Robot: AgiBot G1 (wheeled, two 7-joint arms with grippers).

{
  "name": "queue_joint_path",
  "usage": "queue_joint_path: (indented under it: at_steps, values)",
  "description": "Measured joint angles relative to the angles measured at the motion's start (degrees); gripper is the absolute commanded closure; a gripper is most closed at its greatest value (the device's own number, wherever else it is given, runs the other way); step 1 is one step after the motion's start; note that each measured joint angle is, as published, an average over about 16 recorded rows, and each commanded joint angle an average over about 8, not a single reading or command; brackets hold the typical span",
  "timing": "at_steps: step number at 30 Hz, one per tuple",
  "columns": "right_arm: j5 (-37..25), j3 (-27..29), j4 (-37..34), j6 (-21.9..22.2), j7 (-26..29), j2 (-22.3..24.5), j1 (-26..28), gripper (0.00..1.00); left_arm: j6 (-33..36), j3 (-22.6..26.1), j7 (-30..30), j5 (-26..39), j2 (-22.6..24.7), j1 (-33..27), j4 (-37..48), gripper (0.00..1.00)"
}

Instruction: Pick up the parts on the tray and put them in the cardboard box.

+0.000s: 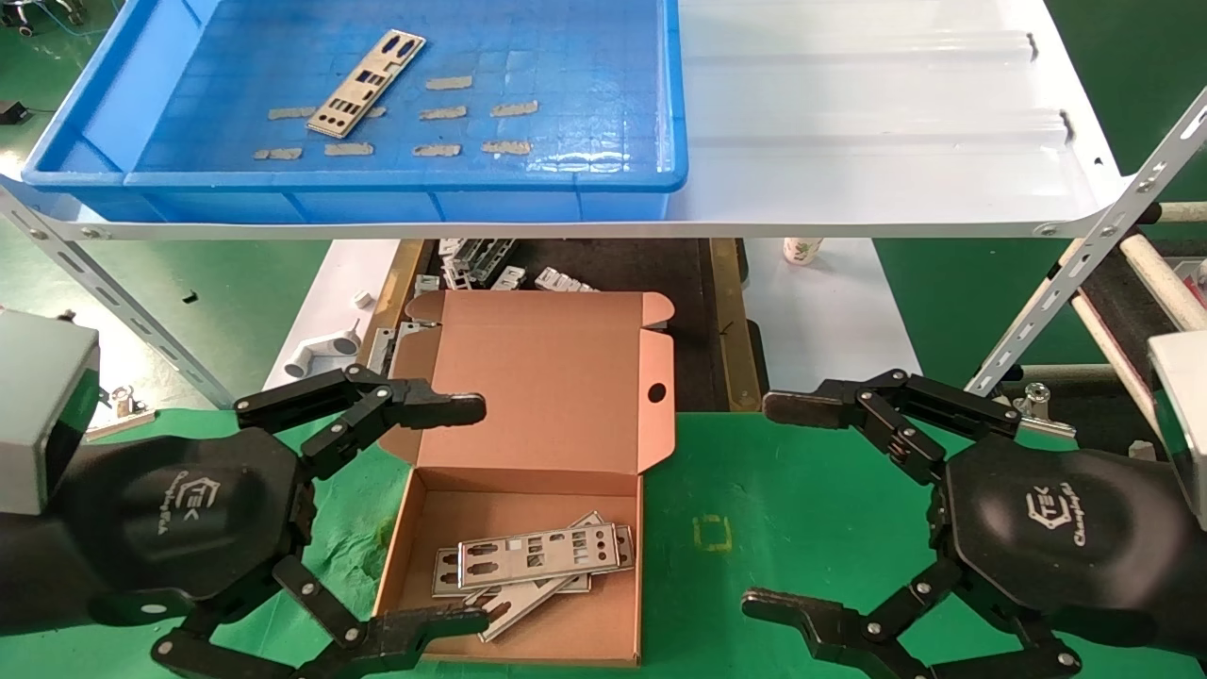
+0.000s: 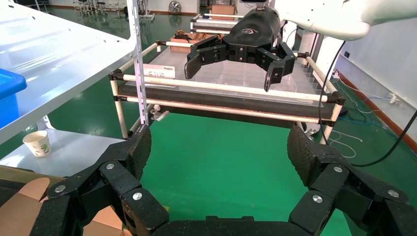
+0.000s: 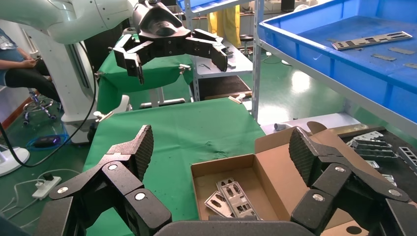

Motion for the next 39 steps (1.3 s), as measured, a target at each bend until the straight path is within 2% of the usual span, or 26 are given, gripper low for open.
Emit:
queue_joint_path:
  at_steps: [39]
  values:
    - [0.00, 0.00, 0.00, 0.00, 0.00, 0.00, 0.00, 0.00, 0.00, 0.00, 0.00, 0.00, 0.00, 0.00, 0.00, 0.00]
